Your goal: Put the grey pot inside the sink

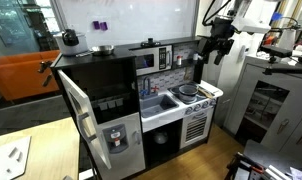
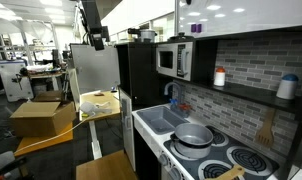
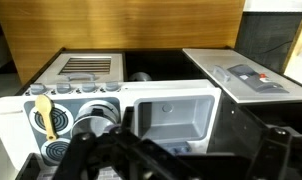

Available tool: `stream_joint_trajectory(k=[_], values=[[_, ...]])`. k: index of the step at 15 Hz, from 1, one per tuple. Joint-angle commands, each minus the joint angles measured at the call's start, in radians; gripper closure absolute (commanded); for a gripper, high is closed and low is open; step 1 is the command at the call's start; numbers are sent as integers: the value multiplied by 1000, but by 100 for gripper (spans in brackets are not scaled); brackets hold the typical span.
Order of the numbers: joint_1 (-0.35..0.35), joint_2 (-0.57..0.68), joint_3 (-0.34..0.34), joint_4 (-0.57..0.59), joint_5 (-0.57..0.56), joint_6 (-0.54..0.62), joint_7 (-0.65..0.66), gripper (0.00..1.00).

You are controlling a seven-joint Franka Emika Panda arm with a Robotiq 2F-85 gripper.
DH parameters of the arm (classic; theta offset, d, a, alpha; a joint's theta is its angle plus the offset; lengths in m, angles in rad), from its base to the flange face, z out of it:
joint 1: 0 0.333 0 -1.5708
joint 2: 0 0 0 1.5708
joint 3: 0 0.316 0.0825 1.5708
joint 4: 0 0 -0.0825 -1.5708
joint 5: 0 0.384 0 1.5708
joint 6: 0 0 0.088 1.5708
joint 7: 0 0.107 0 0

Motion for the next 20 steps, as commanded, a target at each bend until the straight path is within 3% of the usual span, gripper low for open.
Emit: stream_joint_trajectory(k=[1, 20], values=[[-35, 86, -12, 38, -5, 20, 15, 0], [-90, 453, -142, 156, 56, 267, -6, 0]])
